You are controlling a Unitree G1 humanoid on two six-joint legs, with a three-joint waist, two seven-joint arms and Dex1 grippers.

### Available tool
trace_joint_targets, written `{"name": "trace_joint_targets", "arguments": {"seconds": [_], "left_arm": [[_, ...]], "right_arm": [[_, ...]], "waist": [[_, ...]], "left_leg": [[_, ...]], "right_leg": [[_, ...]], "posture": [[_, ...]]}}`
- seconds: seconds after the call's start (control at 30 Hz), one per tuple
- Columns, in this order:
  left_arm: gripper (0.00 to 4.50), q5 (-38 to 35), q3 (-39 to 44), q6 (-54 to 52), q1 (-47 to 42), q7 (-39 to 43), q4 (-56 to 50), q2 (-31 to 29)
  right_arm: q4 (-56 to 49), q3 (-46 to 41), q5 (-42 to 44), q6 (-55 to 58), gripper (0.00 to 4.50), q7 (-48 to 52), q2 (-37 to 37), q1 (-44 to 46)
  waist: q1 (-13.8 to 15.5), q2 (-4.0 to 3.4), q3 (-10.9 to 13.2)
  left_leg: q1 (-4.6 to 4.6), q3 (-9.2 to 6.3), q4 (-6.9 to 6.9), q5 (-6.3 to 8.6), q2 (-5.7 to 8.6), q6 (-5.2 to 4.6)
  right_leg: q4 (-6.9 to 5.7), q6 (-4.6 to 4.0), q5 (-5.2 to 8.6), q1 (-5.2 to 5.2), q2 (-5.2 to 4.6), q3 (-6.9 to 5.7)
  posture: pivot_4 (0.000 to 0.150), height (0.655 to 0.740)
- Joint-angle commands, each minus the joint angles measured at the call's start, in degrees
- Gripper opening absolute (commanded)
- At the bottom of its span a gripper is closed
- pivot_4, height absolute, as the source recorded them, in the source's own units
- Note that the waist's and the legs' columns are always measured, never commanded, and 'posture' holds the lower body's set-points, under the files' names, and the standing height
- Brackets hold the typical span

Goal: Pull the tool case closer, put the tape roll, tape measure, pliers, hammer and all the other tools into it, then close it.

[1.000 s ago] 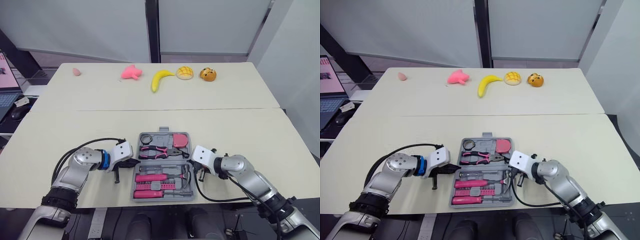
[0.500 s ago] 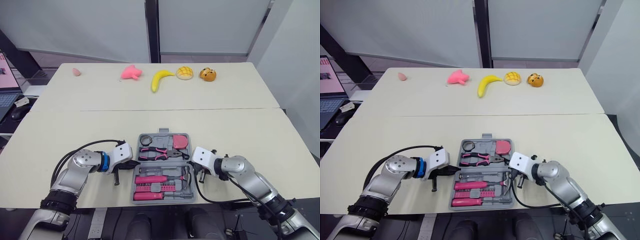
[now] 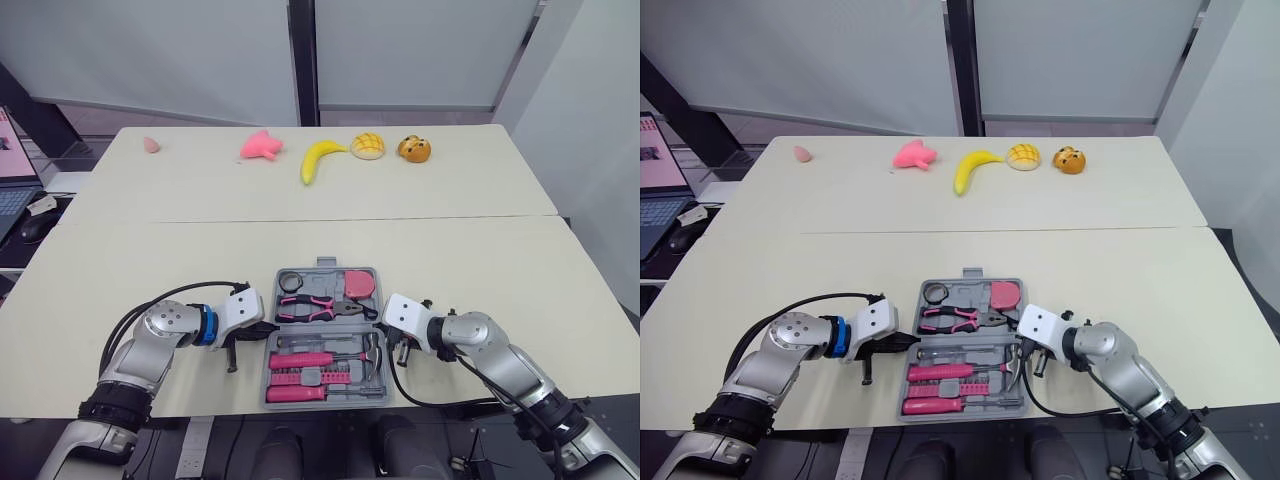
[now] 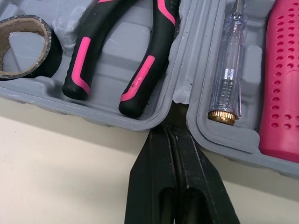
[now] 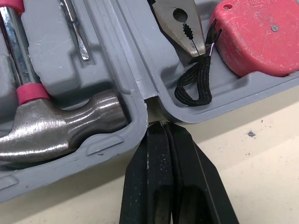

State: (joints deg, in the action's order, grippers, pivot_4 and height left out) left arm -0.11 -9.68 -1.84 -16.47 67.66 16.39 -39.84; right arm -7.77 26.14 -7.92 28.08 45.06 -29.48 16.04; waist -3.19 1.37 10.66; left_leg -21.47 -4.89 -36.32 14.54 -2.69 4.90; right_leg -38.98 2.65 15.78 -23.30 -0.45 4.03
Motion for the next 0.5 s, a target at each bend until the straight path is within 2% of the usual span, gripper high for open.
{"name": "trace_joint_targets", "arguments": {"seconds": [0.03, 0.27, 0.5], "left_arm": [[0.0, -0.6, -1.0, 0.8, 0.8, 0.5, -0.8, 0.2], [0.0, -0.5, 0.0, 1.4, 0.9, -0.6, 0.4, 0.0], [0.0, -5.6, 8.7, 4.1, 1.8, -2.8, 3.6, -3.6]], "right_arm": [[-2.7, 2.1, 0.4, 0.0, 0.02, 1.5, 0.9, -0.8], [-2.2, 0.8, -0.1, 0.2, 0.02, 0.1, 1.1, -0.4], [-9.2, -6.7, 2.0, 3.3, 0.02, -0.6, -3.3, -5.0]], "waist": [[0.0, 0.0, 0.0], [0.0, 0.0, 0.0], [0.0, 0.0, 0.0]], "left_leg": [[0.0, 0.0, 0.0, 0.0, 0.0, 0.0], [0.01, 0.0, 0.0, 0.0, 0.0, 0.0], [-0.03, -0.02, 0.0, 0.0, -0.01, 0.0]], "right_leg": [[0.0, 0.0, 0.0, 0.0, 0.0, 0.0], [0.0, 0.0, 0.0, 0.01, 0.0, 0.0], [0.0, 0.0, 0.0, -0.01, 0.0, -0.02]], "posture": [[0.15, 0.74], [0.15, 0.74], [0.15, 0.74]]}}
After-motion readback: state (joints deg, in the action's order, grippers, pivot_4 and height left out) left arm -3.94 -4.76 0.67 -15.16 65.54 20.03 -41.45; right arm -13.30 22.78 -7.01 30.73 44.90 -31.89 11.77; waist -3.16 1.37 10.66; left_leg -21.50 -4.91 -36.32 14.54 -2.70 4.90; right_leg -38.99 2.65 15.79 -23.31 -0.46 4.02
